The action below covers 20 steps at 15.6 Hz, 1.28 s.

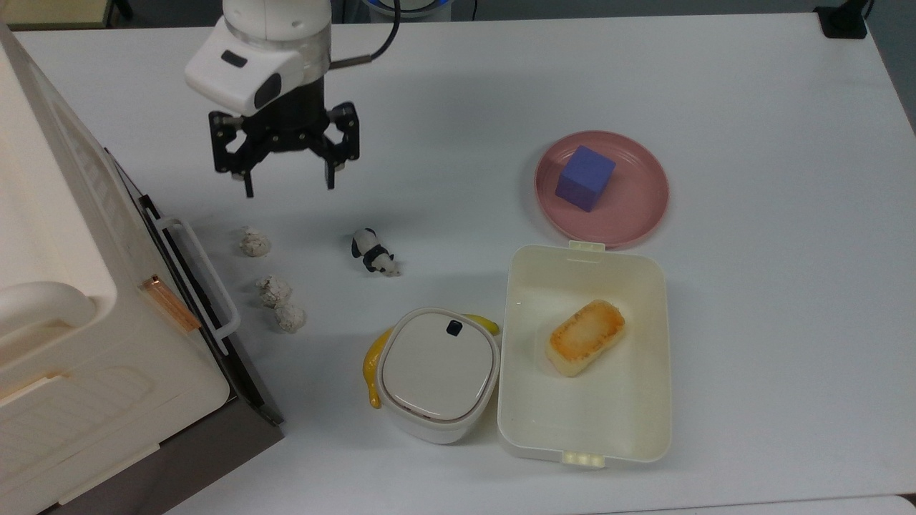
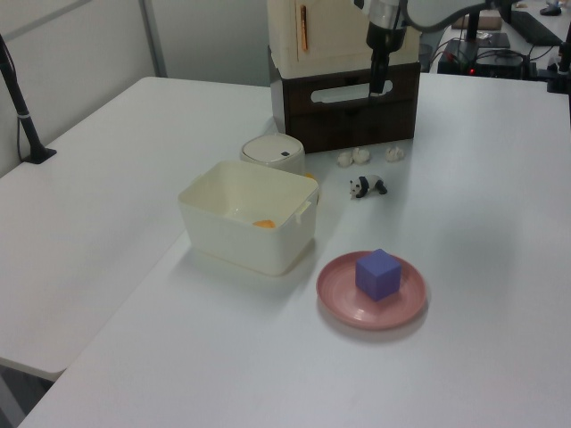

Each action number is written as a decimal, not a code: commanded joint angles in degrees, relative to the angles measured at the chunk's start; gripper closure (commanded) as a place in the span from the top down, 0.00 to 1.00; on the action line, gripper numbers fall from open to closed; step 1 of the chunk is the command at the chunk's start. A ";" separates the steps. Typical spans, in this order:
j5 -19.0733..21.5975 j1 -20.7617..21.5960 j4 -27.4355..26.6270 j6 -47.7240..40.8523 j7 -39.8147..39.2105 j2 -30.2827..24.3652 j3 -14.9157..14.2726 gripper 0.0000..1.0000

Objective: Slide open the drawer
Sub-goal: 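Move the gripper down to the wooden drawer front and grip its edge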

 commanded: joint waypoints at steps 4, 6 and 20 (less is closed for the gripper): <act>-2.41 -1.26 1.42 13.25 0.11 8.30 -3.15 0.86; -2.41 -1.87 2.92 14.31 1.68 9.45 -4.03 0.85; -4.96 -1.52 1.78 14.50 2.13 11.74 -3.95 0.42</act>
